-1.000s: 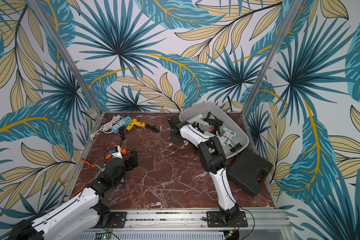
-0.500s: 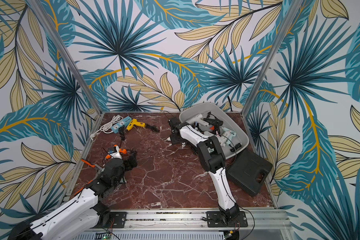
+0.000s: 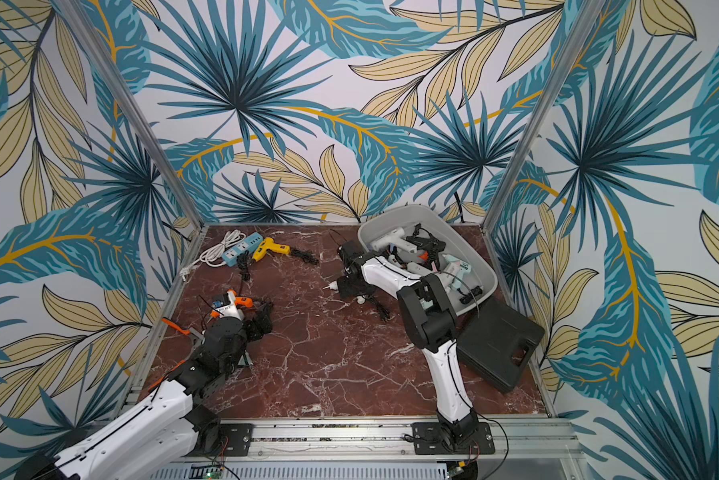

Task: Put the hot melt glue gun into the storage box
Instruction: Move the hot melt adhesive gun to the center of the board, then pick up the hot melt adhesive gun from the center of the board.

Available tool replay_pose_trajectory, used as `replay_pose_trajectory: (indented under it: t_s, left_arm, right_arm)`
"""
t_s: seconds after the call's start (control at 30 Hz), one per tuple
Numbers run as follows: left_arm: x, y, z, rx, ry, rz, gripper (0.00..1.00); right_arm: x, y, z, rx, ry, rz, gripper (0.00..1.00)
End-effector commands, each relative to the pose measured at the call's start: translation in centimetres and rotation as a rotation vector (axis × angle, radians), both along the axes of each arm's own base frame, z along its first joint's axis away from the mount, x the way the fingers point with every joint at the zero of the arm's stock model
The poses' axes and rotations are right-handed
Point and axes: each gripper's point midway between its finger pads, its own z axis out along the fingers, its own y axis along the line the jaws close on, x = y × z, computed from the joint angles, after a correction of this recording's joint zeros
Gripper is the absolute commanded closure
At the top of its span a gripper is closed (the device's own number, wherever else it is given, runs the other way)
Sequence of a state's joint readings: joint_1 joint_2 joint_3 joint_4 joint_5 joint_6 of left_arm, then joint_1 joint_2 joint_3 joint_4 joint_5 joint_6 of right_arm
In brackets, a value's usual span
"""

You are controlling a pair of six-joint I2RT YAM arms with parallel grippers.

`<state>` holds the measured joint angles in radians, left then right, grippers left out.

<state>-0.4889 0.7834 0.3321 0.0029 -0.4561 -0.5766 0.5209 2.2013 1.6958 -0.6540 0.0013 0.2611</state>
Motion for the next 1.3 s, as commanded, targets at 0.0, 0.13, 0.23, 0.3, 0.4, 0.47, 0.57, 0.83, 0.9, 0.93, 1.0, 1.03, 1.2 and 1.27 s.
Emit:
replay_pose_trajectory:
  t_s: [0.0,0.13,0.23,0.3,0.4,0.47,0.57,0.83,0.9,0.93,1.0,1.03,1.2,1.27]
  left_arm:
    - [0.2,0.2,0.9,-0.012,-0.017,0.013,0.00]
    - [0.2,0.1,1.0,-0.017,-0.020,0.006,0.00]
    - [0.2,0.0,1.1,-0.019,-0.021,0.002,0.00]
    - [0.2,0.0,1.1,-0.020,-0.023,0.003,0.00]
    - [0.2,0.1,1.2,-0.020,-0.026,0.006,0.00]
    - [0.2,0.1,1.1,-0.018,-0.024,0.006,0.00]
    - [0.2,0.1,1.2,-0.021,-0.027,0.006,0.00]
    - [0.2,0.3,1.1,-0.013,-0.025,0.016,0.00]
    - [0.2,0.3,1.0,-0.013,-0.027,0.018,0.00]
    - [0.2,0.3,1.0,-0.012,-0.027,0.019,0.00]
    - [0.2,0.4,0.9,-0.013,-0.027,0.022,0.00]
    - [0.2,0.5,0.8,-0.011,-0.026,0.024,0.00]
    - [0.1,0.6,0.8,-0.009,-0.030,0.030,0.00]
    - [0.0,0.7,0.7,-0.006,-0.028,0.034,0.00]
  right_arm:
    - [-2.0,0.6,0.5,0.046,0.048,0.011,0.27]
    - [-2.8,0.6,0.7,0.056,0.052,0.028,0.26]
    - [-3.3,0.4,0.8,0.051,0.058,0.046,0.26]
    - [-3.7,0.2,0.8,0.044,0.060,0.061,0.28]
    - [-4.0,-0.2,0.3,0.017,0.069,0.079,0.34]
    - [-4.1,-0.5,-0.1,-0.002,0.073,0.088,0.42]
    - [-3.8,-1.1,-0.7,-0.054,0.063,0.087,0.54]
    - [-3.5,-1.5,-2.1,-0.136,0.060,0.108,0.57]
    - [-3.3,-1.4,-2.7,-0.161,0.057,0.107,0.58]
    - [-3.3,-1.3,-2.7,-0.167,0.055,0.107,0.58]
    - [-3.2,-1.1,-3.1,-0.177,0.054,0.107,0.59]
    - [-3.1,-0.9,-3.2,-0.179,0.053,0.108,0.59]
    - [-2.7,-0.2,-3.8,-0.176,0.056,0.106,0.78]
    - [-2.7,0.4,-3.0,-0.156,0.045,0.114,0.82]
